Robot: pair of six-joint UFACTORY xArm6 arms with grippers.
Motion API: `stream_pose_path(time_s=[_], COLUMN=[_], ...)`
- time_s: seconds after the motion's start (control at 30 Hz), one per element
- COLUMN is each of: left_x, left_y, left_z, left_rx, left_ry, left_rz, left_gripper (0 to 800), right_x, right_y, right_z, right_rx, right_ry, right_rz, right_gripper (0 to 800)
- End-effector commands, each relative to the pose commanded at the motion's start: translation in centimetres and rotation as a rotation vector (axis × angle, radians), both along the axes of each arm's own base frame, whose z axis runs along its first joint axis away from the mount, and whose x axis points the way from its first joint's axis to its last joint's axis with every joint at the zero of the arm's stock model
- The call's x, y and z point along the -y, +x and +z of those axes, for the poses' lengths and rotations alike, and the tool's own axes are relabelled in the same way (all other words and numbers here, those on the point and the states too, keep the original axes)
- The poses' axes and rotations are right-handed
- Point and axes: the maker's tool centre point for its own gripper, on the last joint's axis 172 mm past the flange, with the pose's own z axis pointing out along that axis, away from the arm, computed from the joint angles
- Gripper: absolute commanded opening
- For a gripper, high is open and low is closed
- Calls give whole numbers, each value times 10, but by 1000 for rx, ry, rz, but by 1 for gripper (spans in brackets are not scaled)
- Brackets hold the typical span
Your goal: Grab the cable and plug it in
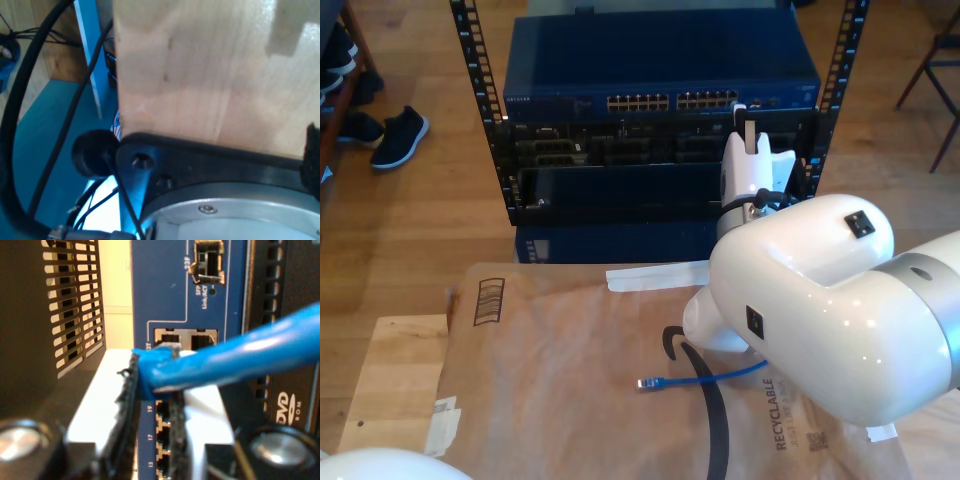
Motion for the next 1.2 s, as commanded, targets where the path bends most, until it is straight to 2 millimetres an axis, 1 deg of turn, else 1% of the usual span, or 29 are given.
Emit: stream_pose_path(time_s=[0.13, 0.3, 0.57, 0.63, 0.93, 1.2], left_x=[0, 0, 0, 0, 0, 0], left_y=[0, 0, 0, 0, 0, 0], left_z=[0, 0, 0, 0, 0, 0], left_rx=[0, 0, 0, 0, 0, 0], left_ry=[0, 0, 0, 0, 0, 0], left_rz=[0, 0, 0, 0, 0, 0], left_gripper=[800, 800, 800, 800, 800, 800], right_x=[-3, -7, 1, 7, 7, 2], right_y=[1, 8, 11, 12, 11, 10], right_z=[2, 2, 0, 2, 2, 3], right_rx=[6, 18, 17, 20, 21, 22], right_ry=[-2, -2, -3, -1, 2, 3], right_rz=[10, 12, 0, -9, -9, -1], right_gripper=[0, 0, 0, 0, 0, 0])
